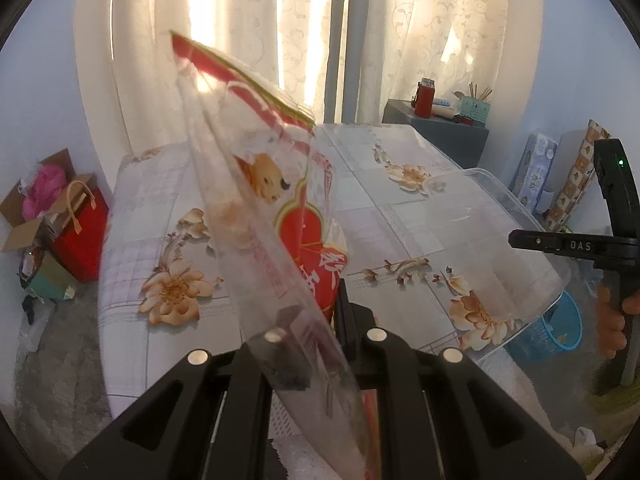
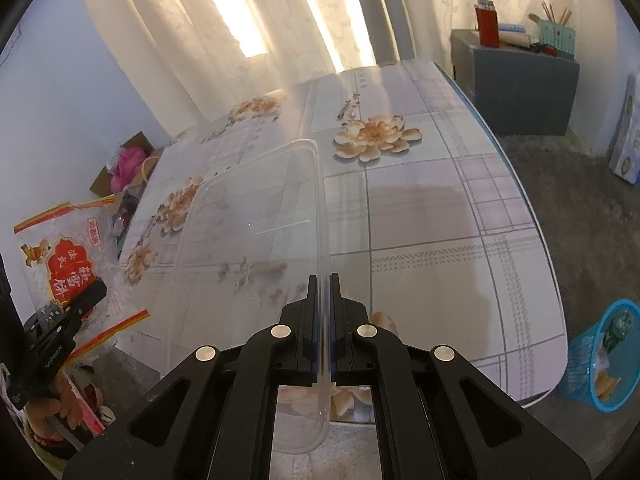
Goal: Collect trash
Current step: 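Lift the snack bag and clear container and carry them toward the wastebasket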
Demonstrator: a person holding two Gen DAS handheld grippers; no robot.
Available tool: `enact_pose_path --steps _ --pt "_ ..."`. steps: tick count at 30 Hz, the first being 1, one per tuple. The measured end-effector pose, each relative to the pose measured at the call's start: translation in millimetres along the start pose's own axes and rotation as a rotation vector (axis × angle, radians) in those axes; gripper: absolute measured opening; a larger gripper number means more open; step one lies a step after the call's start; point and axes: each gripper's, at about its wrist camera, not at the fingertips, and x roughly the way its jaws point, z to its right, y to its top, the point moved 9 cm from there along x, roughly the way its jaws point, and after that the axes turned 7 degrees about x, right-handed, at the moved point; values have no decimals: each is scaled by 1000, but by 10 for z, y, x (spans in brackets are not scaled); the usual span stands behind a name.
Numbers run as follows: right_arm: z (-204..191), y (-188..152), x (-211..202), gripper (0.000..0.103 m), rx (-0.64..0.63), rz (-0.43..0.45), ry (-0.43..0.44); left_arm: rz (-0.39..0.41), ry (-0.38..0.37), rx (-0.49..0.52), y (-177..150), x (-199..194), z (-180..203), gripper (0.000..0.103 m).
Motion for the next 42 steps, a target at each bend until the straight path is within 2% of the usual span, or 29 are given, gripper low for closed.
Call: enact_pose_path --steps 6,14,25,29,35,42 --pt "-1 -23 -97 2 -1 11 3 22 39 19 16 -120 14 9" --pt "40 -50 -244 2 8 33 8 49 49 32 46 -243 106 9" --pt "325 -97 -624 2 76 107 3 112 -72 66 319 -380 538 9" --pt "628 -170 -757 2 145 132 -13 125 -146 111 489 -345 884 9" --pt "1263 -303 -937 2 288 174 -37 103 -256 200 686 -178 1532 9" --pt "2403 -603 -1276 2 499 245 -126 45 -429 318 854 100 2675 9"
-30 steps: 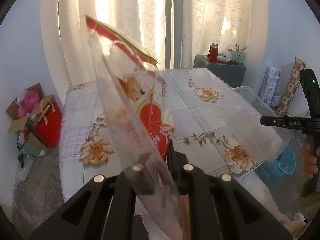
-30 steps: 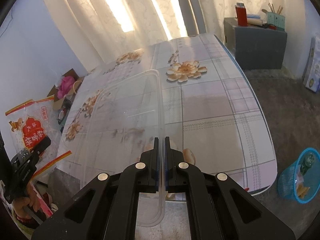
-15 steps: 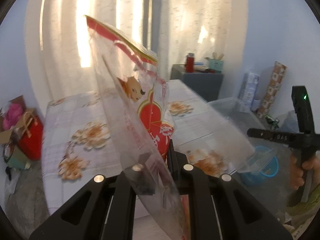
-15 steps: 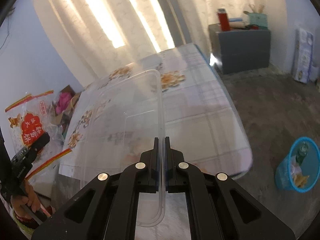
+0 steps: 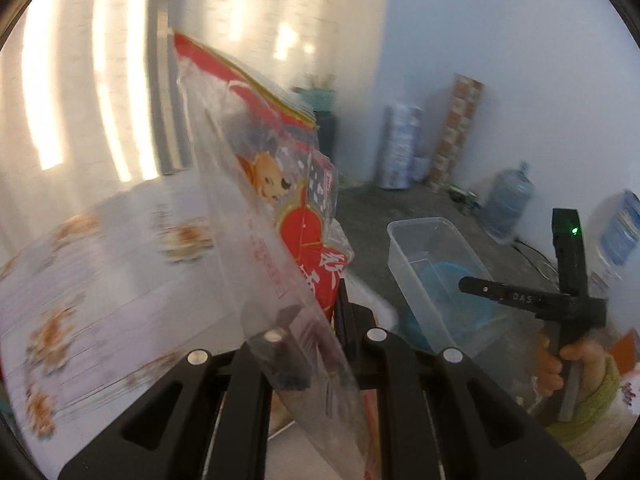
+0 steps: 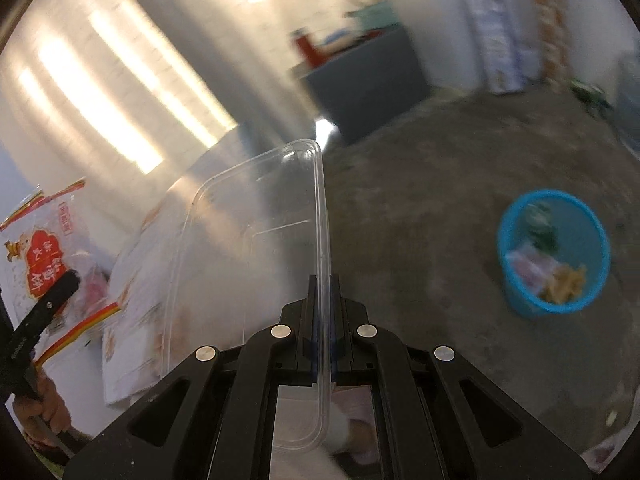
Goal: Collect trash
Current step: 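Lift the snack bag and clear container and carry them toward the wastebasket, then open both grippers over the blue wastebasket to drop the bag and container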
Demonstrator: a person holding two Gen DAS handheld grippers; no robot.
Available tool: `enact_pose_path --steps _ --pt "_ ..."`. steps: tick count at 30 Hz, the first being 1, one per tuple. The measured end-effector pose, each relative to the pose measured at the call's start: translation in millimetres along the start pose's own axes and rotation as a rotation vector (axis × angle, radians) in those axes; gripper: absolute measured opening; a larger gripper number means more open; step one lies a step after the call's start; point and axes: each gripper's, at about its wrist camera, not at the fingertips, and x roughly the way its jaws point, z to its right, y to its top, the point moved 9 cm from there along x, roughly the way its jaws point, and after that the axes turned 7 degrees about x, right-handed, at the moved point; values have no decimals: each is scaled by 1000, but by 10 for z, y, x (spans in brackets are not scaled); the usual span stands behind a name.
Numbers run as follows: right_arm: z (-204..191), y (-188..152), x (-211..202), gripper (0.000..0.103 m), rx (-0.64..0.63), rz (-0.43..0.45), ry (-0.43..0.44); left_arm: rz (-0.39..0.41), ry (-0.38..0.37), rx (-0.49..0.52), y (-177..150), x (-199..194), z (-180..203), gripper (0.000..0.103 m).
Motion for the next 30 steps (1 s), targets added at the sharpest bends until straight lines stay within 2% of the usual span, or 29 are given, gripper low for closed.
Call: enact_pose_path --steps 7,11,13,16,19,26,30 --pt "1325 158 -260 2 226 94 -159 -112 -231 63 337 838 1003 9" --pt "2075 169 -412 2 346 143 -272 -214 -380 41 379 1389 1576 9" --pt "2369 163 -456 2 387 158 -329 -266 -423 44 346 1656 1841 9" --pt "2746 138 -434 2 438 161 -404 -331 -444 91 258 2077 2216 9" --pt "3049 115 -329 3 493 144 -445 -405 -432 136 92 2549 2518 9" --pt "3462 69 8 3 541 76 -482 -574 -472 92 -237 3487 2949 9" --pt "3597 126 152 3 534 54 -502 -607 -470 87 -252 3872 3052 11"
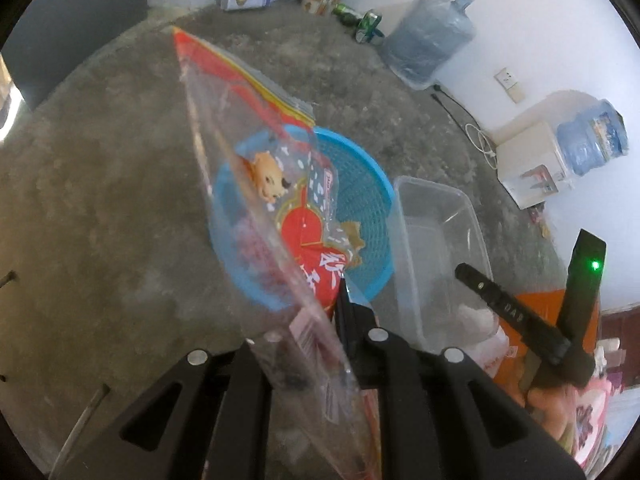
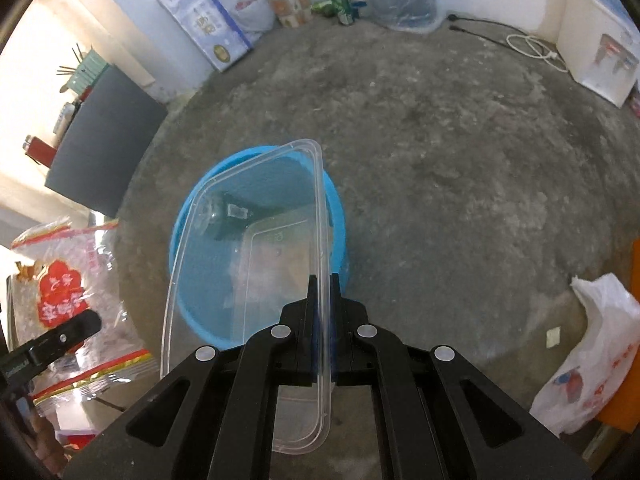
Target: Collect trash
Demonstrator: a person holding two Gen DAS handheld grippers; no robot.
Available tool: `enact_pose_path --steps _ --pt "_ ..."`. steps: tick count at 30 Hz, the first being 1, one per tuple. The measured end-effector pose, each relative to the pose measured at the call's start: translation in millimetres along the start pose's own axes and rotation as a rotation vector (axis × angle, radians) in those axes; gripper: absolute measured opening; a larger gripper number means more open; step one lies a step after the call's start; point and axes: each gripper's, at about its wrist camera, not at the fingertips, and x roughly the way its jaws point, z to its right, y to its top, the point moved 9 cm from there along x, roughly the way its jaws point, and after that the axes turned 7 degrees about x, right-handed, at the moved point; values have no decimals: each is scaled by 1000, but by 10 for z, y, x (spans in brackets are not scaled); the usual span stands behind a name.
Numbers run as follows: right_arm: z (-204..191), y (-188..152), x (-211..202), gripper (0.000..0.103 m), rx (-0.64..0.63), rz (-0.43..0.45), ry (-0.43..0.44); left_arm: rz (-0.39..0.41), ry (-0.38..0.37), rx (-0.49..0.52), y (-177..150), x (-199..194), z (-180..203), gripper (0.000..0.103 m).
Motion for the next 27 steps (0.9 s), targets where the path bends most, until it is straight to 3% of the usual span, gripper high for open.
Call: enact_pose_path --steps 1,3,4,5,7,8,9,19,24,27 --pt "-25 43 58 3 -2 4 -7 -3 1 -4 67 81 -7 13" --pt "-62 116 178 4 -8 11 -20 -10 10 -7 161 188 10 31" --pt "-95 151 275 6 -4 8 -19 -14 27 -10 206 251 2 55" --pt "-101 189 367 7 0 8 -20 -8 46 -14 257 312 7 65" --pt "-96 198 561 13 -13 -3 -70 5 57 -11 298 339 -38 67" --pt "-99 187 638 30 -14 -14 -73 2 55 -12 311 365 -36 70" --pt "-95 157 719 38 -8 -27 -71 -1 52 -15 314 393 -25 70" --pt "38 77 377 38 17 75 -58 92 44 20 273 -30 67 70" --pt "88 46 -197 39 54 151 -4 222 23 78 178 -778 368 70" --pt "-80 10 -688 43 42 212 73 263 20 121 -27 -1261 527 70"
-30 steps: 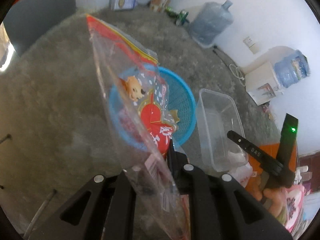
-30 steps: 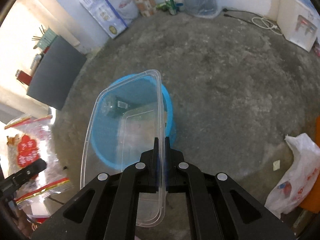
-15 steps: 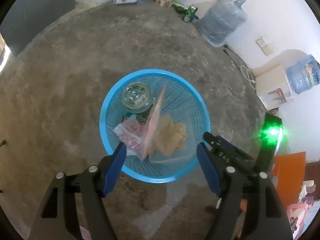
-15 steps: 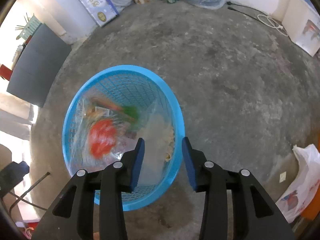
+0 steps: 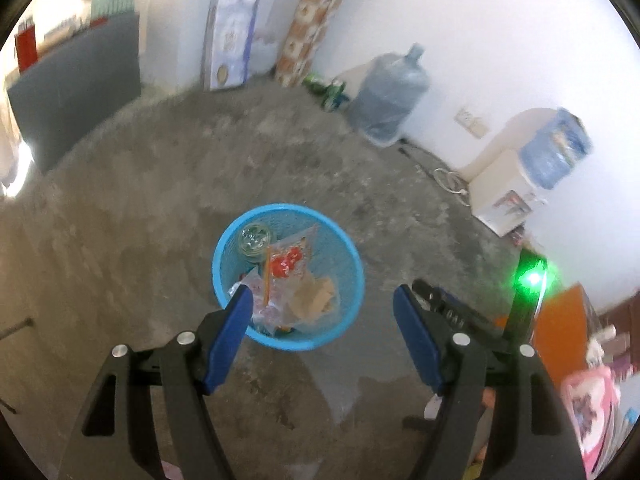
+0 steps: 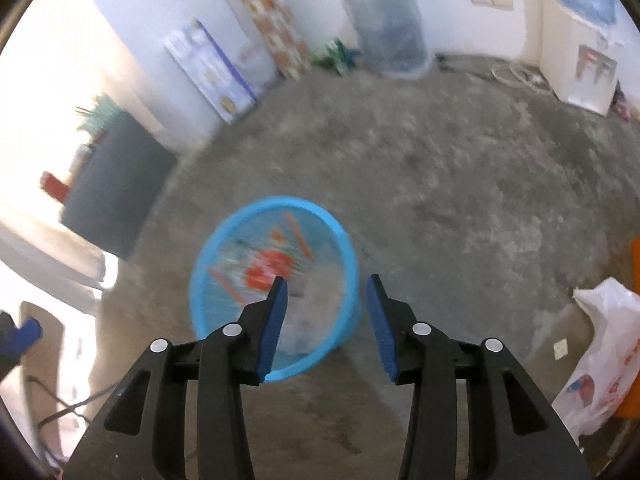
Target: Collect trash
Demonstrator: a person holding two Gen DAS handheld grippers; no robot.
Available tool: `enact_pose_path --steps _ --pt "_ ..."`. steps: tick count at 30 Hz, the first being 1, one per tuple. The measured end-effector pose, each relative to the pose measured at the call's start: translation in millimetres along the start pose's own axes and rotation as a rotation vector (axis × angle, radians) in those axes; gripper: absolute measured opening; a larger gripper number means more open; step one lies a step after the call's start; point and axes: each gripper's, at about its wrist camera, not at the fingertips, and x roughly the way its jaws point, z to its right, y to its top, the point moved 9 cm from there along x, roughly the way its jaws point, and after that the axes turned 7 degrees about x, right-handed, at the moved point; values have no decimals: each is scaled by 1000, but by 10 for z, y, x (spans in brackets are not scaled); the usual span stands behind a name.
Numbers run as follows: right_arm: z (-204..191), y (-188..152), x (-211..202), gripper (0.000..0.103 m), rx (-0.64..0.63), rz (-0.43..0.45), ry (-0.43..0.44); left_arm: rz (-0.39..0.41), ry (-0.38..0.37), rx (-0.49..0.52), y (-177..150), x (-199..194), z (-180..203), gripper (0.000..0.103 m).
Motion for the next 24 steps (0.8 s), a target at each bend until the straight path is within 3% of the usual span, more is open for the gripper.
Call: enact_pose_path --steps 1,5,10,12,17,20,24 --pt "-157 14 -238 45 -23 30 42 16 8 12 -45 -220 28 71" --pt "-747 28 -930 67 -125 138 162 71 59 12 -311 -918 -4 83" --pt "-1651 -319 -1759 81 -336 250 317 179 301 -38 -856 -1925 -304 97" --pt "-1943 -566 -1982 91 -421 260 368 225 383 -80 -1076 -2243 -413 97" --pt "-2427 -1209 -2326 95 -557 257 403 295 562 -190 -1710 -2883 -645 97" --pt "-2581 -1524 -2409 95 -593 231 378 320 699 -230 -1985 -3157 -749 97" --pt "-2677 -1893 -2436 95 -645 189 373 347 828 -288 -2262 -3431 -859 97"
